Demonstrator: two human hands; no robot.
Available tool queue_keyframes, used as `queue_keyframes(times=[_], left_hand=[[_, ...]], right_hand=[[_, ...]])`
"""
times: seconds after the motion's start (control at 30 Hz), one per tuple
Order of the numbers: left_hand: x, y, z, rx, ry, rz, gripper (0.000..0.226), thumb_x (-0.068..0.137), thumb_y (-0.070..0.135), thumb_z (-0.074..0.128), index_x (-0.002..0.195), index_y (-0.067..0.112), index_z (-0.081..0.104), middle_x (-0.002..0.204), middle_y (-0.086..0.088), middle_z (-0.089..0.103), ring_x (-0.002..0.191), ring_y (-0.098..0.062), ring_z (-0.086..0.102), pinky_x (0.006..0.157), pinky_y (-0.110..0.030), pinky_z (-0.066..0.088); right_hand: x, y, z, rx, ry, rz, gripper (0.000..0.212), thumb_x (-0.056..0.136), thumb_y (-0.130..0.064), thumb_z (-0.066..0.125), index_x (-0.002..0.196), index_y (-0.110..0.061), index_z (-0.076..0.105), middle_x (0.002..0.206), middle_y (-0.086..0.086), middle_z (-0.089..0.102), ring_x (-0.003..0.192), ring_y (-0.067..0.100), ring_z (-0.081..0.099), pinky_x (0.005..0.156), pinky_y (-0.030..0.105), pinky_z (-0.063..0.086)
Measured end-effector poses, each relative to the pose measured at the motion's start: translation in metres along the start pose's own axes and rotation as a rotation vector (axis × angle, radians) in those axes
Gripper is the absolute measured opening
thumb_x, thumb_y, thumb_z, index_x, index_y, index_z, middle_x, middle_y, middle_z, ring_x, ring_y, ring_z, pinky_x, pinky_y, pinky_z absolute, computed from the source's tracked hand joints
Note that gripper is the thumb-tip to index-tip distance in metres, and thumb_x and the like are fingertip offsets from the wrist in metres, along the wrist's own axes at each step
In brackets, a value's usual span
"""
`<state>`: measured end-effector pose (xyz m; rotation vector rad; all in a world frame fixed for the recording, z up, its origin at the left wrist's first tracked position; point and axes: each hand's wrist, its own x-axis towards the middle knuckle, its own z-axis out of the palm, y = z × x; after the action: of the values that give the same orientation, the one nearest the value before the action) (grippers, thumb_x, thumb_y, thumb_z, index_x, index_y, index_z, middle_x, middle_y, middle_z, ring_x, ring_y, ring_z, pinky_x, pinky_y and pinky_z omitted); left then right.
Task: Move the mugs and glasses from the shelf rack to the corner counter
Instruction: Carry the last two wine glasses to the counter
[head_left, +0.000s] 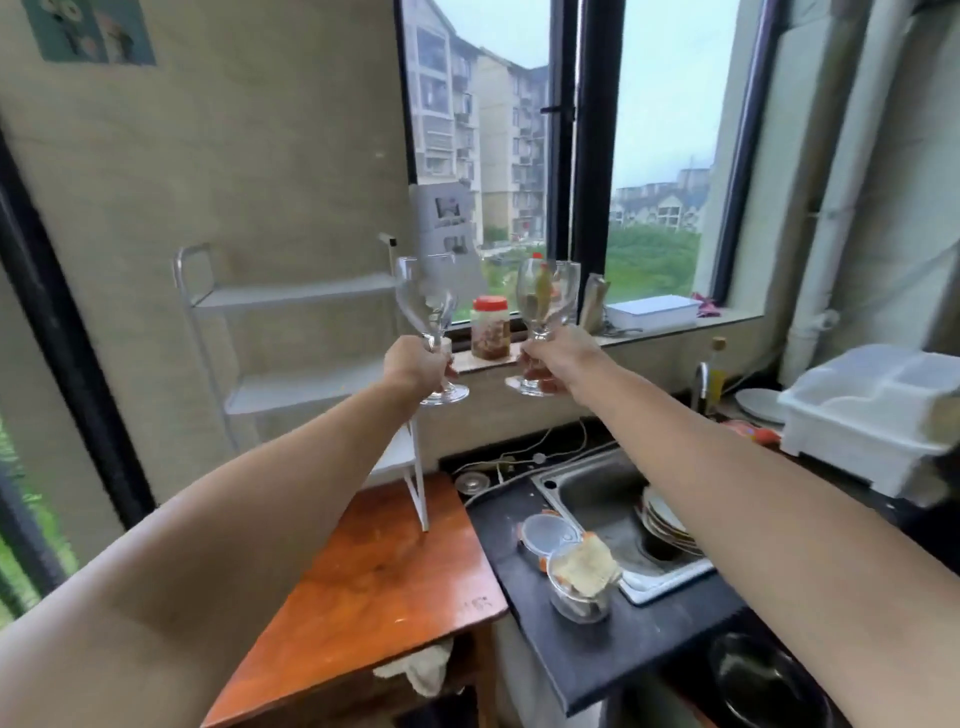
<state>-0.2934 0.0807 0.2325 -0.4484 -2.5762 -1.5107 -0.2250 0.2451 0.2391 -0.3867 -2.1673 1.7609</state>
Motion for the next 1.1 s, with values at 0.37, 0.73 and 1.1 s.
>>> queue_keyframes(times=[0.37,0.73,1.1], left_hand=[[-0.159,0.081,0.292,-0.076,-0.485,0.025,0.035,0.093,0.013,0.051,0.063,0.007,0.067,0.046,0.004,0.057,0.038,-0.009,0.047,0.033,-0.014,0.034],[-0.363,0.168,0.554,-0.062,-1.03,0.069,0.029,0.092,0.009,0.051,0.065,0.007,0.061,0.066,-0.002,0.065,0.039,-0.007,0.054,0.044,-0.014,0.045],[-0.451,0.27,0.732,-0.006,-1.338,0.231,0.026,0.087,0.006,0.05,0.063,0.01,0.06,0.064,0.002,0.065,0.049,-0.009,0.054,0.046,-0.018,0.044]], right_hand=[[-0.148,0.146,-0.285,0.043,0.406,0.298,0.026,0.093,-0.006,0.05,0.068,-0.011,0.052,0.065,0.005,0.055,0.033,0.005,0.049,0.034,0.014,0.034],[-0.354,0.267,-0.514,0.073,0.845,0.623,0.023,0.094,-0.009,0.05,0.072,-0.013,0.052,0.07,0.001,0.058,0.029,0.0,0.049,0.034,0.012,0.036],[-0.428,0.327,-0.673,0.161,1.144,0.718,0.02,0.095,-0.005,0.047,0.075,-0.009,0.052,0.07,0.003,0.057,0.051,0.012,0.05,0.039,0.018,0.038]])
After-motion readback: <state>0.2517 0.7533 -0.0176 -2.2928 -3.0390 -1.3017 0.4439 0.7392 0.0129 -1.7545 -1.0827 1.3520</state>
